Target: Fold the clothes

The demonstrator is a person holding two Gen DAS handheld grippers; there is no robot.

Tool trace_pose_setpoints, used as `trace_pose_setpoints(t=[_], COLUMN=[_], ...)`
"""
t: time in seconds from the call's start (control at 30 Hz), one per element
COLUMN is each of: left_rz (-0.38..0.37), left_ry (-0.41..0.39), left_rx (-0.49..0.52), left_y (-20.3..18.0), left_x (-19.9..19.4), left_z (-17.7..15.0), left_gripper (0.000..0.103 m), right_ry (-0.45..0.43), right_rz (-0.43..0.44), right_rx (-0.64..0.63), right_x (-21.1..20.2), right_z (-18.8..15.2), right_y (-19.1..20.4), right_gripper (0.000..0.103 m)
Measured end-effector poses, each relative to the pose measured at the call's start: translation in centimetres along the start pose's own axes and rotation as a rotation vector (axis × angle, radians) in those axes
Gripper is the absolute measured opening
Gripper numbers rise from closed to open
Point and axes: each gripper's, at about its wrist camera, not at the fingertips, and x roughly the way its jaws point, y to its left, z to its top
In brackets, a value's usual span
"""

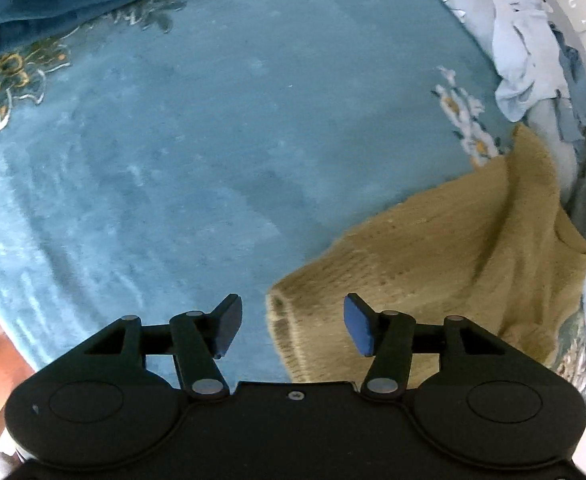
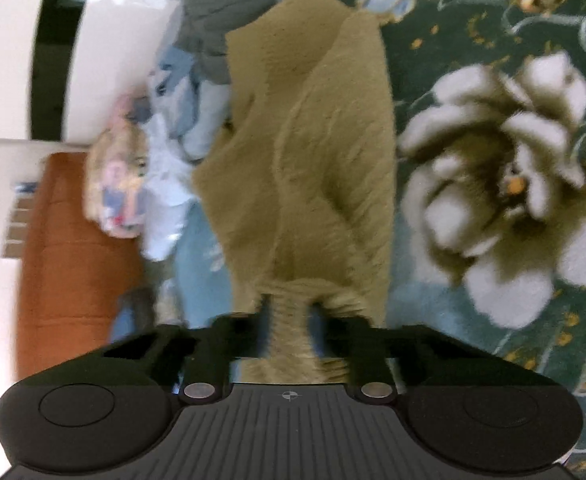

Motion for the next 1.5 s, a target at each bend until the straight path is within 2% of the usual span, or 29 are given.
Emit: trace_pose_setpoints(t=[0.13,0.27,0.37,0.5,0.7,0.9,1.1,1.13,1.17,1.23,1.3,1.43,1.5], left_rz=[-0.003,-0.021,-0.041,-0.065,-0.12,-0.145,-0.173,-0.189,-0.202,-0.212,-0.229,-0.226,-0.193], left_ry=[0.004,0.011,0.026,0.051,0.105,0.173,0.226,0.232,0.236,0.235,0.235,0.203,0.16], left_rx=[0.003,0.018,0.047,0.101,0.217,0.368,0.353,0.343,0.333,0.317,0.287,0.244,0.262], left_y=[0.6,0.6,0.2,-0.6,-2.8,-5.0,-4.8,-4.7,-4.6,-4.5,-4.4,-4.4,-4.7], left_x=[0.2,0.1,0.1,0.7,2.5,4.4,6.2,6.4,6.5,6.6,6.6,6.1,5.4], left_z=[0.2,0.5,0.5,0.4,-0.5,-2.1,-3.1,-3.3,-3.6,-4.0,-4.2,-4.7,-5.2], left_gripper=[0.057,0.058,0.061,0.063,0.063,0.063,0.06,0.06,0.058,0.053,0.047,0.012,0.007], right_ry=[-0.106,-0.268,-0.368,-0.439,-0.394,-0.352,-0.246,-0.225,-0.207,-0.181,-0.162,-0.168,-0.164], right_rz=[-0.075,-0.152,-0.242,-0.367,-0.462,-0.472,-0.446,-0.437,-0.434,-0.443,-0.456,-0.464,-0.46], right_rx=[-0.038,-0.036,-0.01,0.067,0.167,0.154,0.048,0.03,0.012,-0.028,-0.082,-0.116,-0.131], right_x=[-2.1,-7.2,-11.1,-14.6,-13.2,-11.9,-13.6,-14.0,-14.4,-15.2,-15.9,-16.5,-15.7], right_z=[-0.9,-2.6,-4.5,-6.5,-7.4,-7.0,-6.8,-6.9,-6.9,-7.0,-6.8,-5.4,-4.2], right_y=[1.0,0.5,-0.8,-3.9,-7.9,-8.1,-5.9,-5.5,-5.1,-4.1,-3.3,-2.8,-2.7], right_gripper=[0.004,0.003,0.003,0.003,0.003,0.004,0.008,0.01,0.019,0.033,0.033,0.037,0.037])
